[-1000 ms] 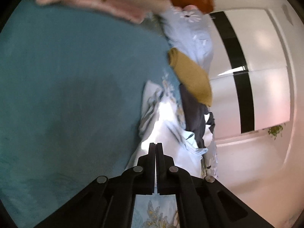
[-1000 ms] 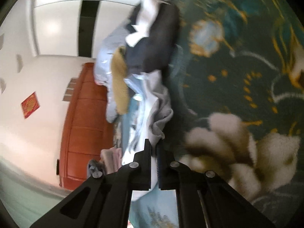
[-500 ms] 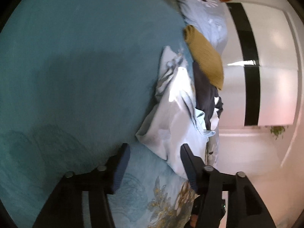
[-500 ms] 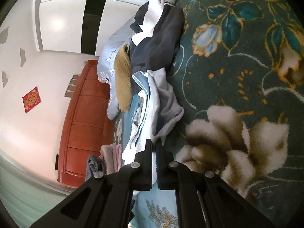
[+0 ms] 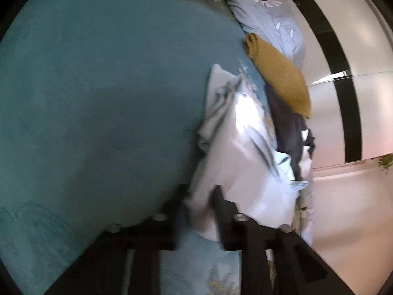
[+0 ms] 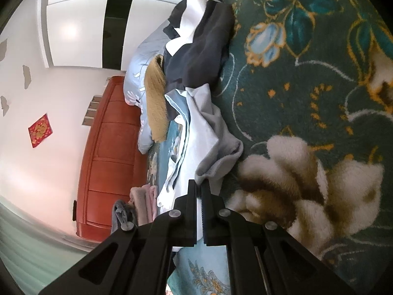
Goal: Fold clothes
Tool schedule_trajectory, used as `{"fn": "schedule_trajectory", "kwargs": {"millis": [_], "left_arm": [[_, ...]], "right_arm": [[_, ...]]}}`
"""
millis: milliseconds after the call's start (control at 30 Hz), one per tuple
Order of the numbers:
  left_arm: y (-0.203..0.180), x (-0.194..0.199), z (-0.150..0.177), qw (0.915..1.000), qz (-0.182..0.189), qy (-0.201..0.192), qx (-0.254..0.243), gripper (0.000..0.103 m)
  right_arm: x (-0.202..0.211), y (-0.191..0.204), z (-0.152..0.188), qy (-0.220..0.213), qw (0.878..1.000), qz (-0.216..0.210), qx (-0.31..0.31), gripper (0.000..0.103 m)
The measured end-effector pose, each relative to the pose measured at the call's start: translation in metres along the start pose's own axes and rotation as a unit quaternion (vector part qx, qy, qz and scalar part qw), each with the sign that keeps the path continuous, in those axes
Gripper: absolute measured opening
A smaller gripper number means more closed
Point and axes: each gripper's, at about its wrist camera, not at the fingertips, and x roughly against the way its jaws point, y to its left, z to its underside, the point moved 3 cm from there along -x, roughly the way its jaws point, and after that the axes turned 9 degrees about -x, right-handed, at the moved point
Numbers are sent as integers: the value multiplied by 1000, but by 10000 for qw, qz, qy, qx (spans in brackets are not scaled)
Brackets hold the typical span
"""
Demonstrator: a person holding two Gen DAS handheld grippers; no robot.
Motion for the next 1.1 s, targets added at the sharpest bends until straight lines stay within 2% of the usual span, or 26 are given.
{"fn": "schedule_trajectory", "kwargs": {"millis": [67, 333, 433, 633, 833, 967, 1100], "left_arm": [[2, 5, 0, 9998, 182, -15, 79, 9], [-40, 53, 7, 9958, 502, -214, -734, 8], [-38, 75, 19, 9939, 588, -127, -921, 8], [-2, 90, 50, 9943, 590, 332, -824, 8], [24, 70, 70, 9945, 533, 781, -442, 11], [27, 79, 65, 9947, 532, 757, -440, 13], [32, 91, 52, 9967, 477, 502, -416, 20]], "right_arm": [[-2, 0, 0, 22, 10000, 6, -1, 3], [17, 17, 5, -165, 9995, -192, 172, 3], [32, 22, 11, -192, 9989, -344, 256, 2], [64, 14, 35, -114, 9987, -241, 432, 2], [66, -20, 42, -27, 9999, 130, 39, 2], [64, -36, 40, 27, 9993, 284, -228, 4], [63, -39, 35, 12, 9988, 408, -275, 6]]}}
